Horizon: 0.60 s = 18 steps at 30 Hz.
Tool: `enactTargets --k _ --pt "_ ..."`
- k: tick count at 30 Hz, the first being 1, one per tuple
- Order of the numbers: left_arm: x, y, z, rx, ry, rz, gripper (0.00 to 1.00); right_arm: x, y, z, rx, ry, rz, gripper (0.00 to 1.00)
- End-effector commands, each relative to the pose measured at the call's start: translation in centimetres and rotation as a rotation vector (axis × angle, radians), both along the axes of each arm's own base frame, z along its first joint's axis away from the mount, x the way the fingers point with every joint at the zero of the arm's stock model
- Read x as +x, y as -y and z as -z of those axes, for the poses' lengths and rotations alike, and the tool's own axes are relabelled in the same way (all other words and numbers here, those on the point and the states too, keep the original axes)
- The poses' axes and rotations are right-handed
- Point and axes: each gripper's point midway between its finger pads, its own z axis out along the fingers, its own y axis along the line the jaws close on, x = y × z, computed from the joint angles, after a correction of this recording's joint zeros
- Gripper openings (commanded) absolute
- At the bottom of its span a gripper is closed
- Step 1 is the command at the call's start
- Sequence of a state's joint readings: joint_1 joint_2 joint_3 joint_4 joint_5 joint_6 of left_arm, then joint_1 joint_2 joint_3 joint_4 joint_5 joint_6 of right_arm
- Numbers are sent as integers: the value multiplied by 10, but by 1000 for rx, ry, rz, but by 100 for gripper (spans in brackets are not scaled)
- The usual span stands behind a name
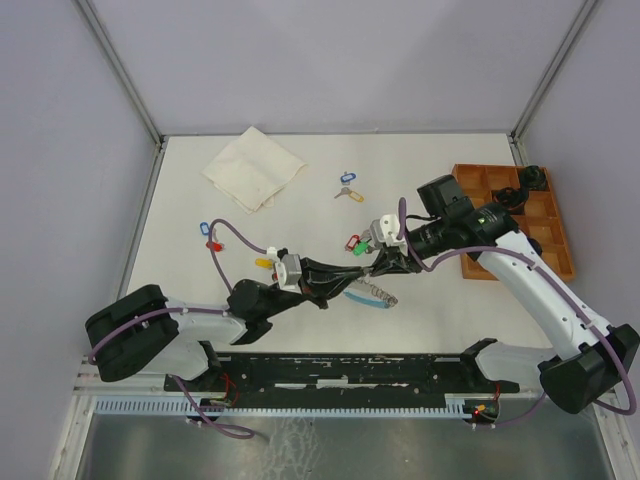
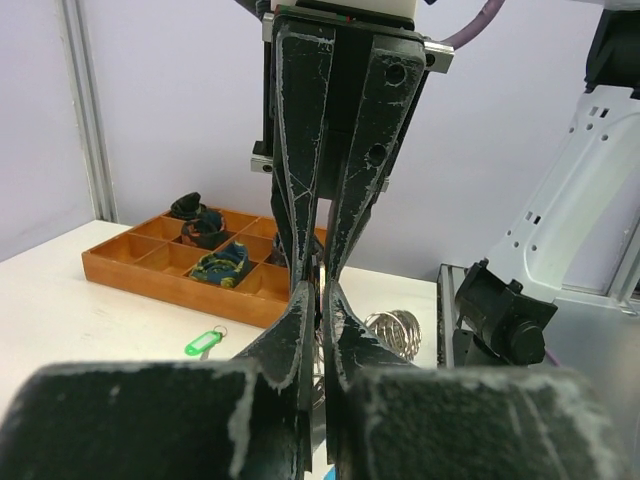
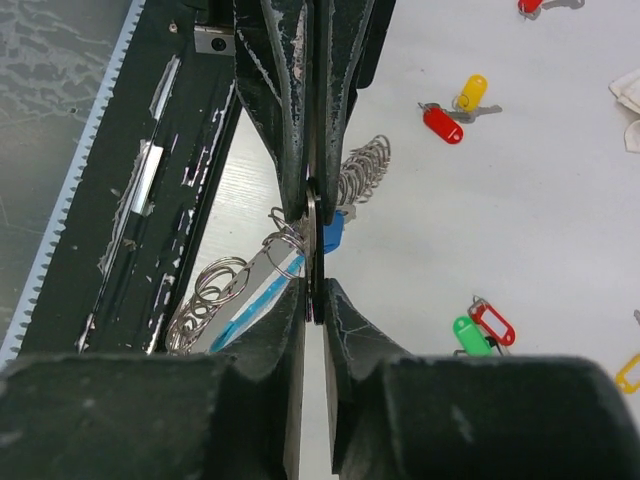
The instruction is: Remove the keys from the keyring
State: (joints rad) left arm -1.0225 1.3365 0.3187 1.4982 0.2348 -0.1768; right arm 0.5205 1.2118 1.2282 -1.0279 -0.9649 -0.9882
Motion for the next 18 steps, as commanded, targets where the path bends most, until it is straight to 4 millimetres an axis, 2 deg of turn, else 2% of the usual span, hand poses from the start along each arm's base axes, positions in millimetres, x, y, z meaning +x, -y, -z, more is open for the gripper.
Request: enactTargets --k 1,4,9,13,15,18 --pt "-7 -13 -35 -127 53 7 3 -7 -4 -11 50 -6 -43 13" --pt "-6 -12 -31 -116 47 3 3 -9 -2 -11 38 1 -59 1" --pt "3 -5 -13 -55 3 -13 5 -7 4 -8 -37 -29 -49 1" --pt "6 -7 0 -22 -33 -21 24 -6 10 -3 -101 -55 -57 1" --pt "7 -9 4 -6 -45 -25 37 -4 11 0 -119 -56 -52 1" --pt "8 -11 9 24 -67 -35 48 2 14 3 -153 -49 -18 1"
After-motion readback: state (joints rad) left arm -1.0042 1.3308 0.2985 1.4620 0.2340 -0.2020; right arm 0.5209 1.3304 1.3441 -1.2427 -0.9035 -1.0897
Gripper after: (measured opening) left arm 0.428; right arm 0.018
